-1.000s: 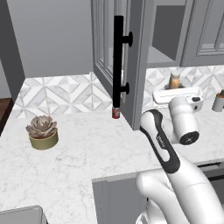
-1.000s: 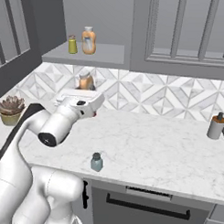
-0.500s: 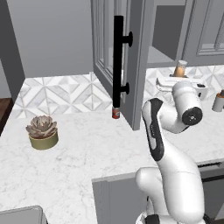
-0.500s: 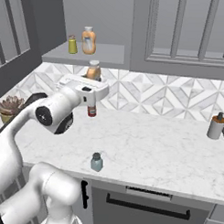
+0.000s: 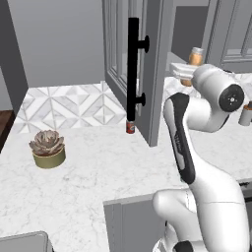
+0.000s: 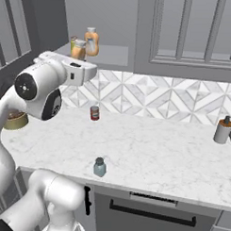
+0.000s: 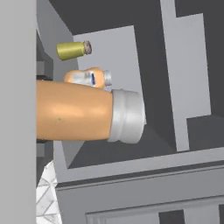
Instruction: Put the shaker and condiment bottle from the counter next to their counterparts in the cabinet.
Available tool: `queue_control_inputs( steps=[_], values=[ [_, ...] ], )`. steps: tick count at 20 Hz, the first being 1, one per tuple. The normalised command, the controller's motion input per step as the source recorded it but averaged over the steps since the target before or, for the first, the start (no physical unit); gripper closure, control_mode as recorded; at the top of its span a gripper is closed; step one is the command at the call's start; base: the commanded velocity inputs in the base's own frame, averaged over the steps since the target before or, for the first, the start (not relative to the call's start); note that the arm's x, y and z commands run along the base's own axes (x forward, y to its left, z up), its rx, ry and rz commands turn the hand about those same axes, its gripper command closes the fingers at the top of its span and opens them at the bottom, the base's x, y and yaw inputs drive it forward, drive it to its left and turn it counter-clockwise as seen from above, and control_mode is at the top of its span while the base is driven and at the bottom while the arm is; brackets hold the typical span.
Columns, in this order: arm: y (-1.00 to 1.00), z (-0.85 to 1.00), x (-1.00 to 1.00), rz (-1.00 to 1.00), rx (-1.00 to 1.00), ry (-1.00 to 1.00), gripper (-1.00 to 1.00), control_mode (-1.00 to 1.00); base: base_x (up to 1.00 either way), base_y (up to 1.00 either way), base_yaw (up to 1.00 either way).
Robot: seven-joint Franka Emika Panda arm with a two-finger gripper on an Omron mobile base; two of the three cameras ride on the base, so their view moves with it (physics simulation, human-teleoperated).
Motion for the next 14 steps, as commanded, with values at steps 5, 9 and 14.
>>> queue_control_inputs(
  steps=[5, 9, 14],
  values=[
    [0.10, 0.06, 0.07, 0.04, 0.00, 0.00, 1.00, -1.00, 0.00, 0.00, 0.00],
    [0.00, 0.29, 0.33, 0.00, 0.00, 0.00, 1.00, -1.00, 0.00, 0.00, 0.00],
    [-0.01, 0.06, 0.32, 0.02, 0.00, 0.00, 1.00, -1.00, 0.00, 0.00, 0.00]
  ],
)
